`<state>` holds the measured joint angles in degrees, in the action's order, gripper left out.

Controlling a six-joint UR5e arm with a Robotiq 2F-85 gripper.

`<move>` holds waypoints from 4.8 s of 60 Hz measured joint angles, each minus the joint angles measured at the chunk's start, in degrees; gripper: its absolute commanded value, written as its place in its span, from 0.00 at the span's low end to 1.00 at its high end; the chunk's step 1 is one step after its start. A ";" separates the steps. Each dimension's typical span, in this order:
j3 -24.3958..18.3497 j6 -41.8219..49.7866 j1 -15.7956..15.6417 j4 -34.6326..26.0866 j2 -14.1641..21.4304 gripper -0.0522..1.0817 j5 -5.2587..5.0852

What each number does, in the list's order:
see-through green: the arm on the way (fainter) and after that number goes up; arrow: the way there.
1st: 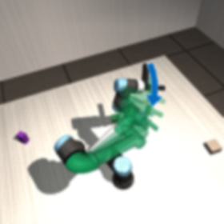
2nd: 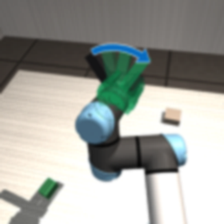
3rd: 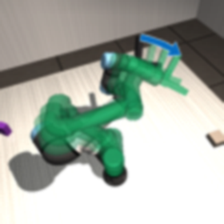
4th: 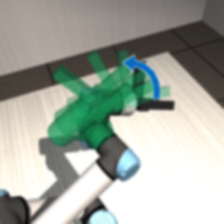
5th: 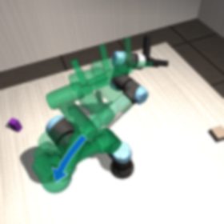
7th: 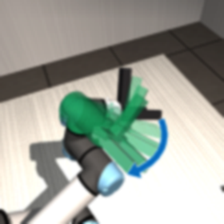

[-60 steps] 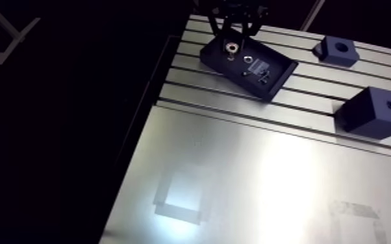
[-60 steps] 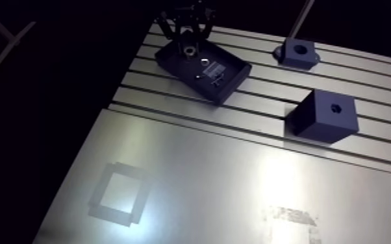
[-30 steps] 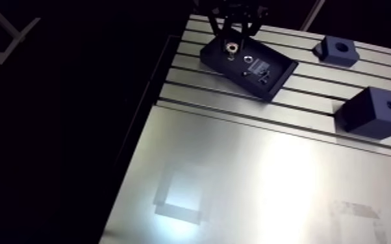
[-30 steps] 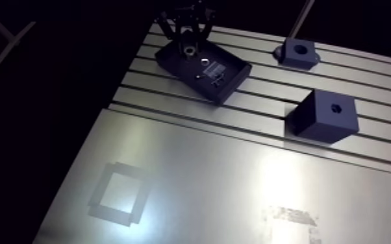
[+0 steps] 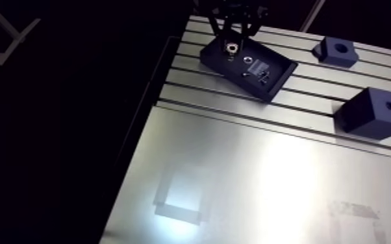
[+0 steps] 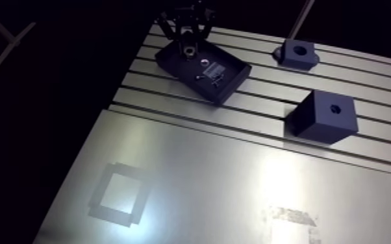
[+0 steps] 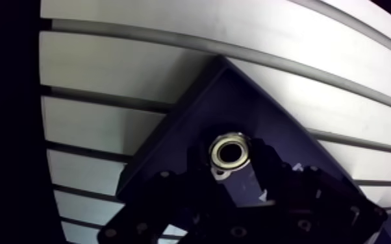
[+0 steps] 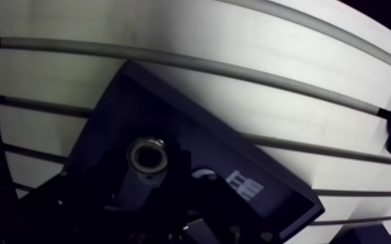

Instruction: Pick up the bearing and press it into the housing until flush.

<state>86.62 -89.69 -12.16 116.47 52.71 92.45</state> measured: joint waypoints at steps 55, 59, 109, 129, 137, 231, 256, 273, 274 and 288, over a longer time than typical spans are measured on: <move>0.24 -2.94 3.01 -7.64 11.14 0.59 0.14; 0.11 -3.51 4.03 -7.87 11.55 0.59 0.15; -3.94 -8.88 17.30 -8.24 10.96 0.59 0.95; -5.87 -10.04 22.32 -7.41 7.86 0.59 1.92; -6.41 -10.25 23.73 -6.52 6.25 0.59 2.13; -3.70 -9.50 24.06 -2.09 1.32 0.59 1.81; -3.33 -9.47 23.77 -1.98 0.84 0.59 1.89; -2.62 -9.48 23.69 -1.07 0.64 0.59 2.03; -2.60 -9.49 23.69 -1.03 0.63 0.59 2.03; -2.38 -9.53 23.68 -0.72 0.56 0.59 2.07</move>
<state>84.24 -99.22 11.51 115.74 53.27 94.52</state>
